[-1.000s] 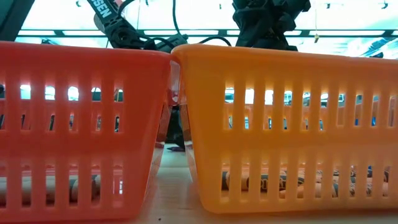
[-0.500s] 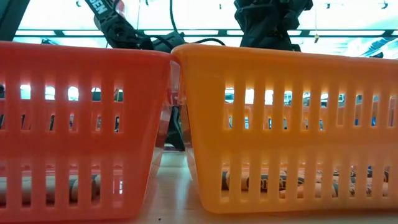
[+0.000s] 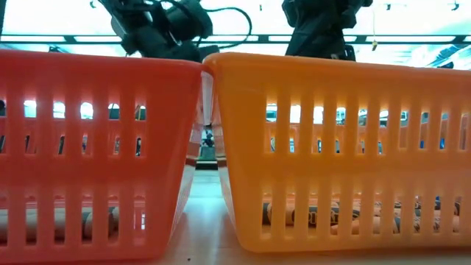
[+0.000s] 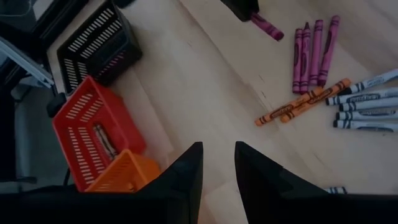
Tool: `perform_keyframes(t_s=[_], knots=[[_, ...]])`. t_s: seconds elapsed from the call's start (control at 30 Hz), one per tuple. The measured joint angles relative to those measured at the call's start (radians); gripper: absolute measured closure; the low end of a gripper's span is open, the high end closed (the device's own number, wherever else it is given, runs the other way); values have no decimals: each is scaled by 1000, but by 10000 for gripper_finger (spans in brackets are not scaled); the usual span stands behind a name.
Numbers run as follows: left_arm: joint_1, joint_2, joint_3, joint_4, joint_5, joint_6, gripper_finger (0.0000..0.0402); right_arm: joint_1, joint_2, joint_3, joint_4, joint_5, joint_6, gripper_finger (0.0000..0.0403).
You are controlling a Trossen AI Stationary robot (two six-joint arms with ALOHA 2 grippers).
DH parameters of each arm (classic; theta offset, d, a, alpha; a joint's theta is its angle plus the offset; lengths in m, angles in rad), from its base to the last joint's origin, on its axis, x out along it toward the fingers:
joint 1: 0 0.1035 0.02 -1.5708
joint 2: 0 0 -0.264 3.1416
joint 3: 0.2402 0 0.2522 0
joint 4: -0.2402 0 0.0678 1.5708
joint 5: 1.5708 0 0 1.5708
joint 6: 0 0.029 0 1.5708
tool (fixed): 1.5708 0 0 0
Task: Sort crayons
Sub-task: Put the violet crayon into the black bin
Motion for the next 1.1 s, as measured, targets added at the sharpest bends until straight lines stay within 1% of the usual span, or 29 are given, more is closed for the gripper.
perform_keyframes(t_s=[0.2,0.43,0.5,0.57,0.63,0.8,1.1], knots=[[-23,-97,1,-65,0,-144,377,-3,-1,0,0,0,-26,305],[-95,-174,2,-125,0,-253,377,-3,-1,0,5,0,-64,305],[-119,-180,4,-111,0,-285,377,-3,-1,0,10,0,-73,305],[-144,-187,2,-139,0,-317,377,-3,-1,0,12,-1,-83,305],[-170,-187,3,-135,0,-351,377,-3,-1,0,19,-1,-92,305],[-225,-187,3,-155,0,-398,376,-1,-1,0,25,-2,-102,305],[-288,-187,3,-178,-2,-485,376,-1,-1,0,35,-9,-121,305]])
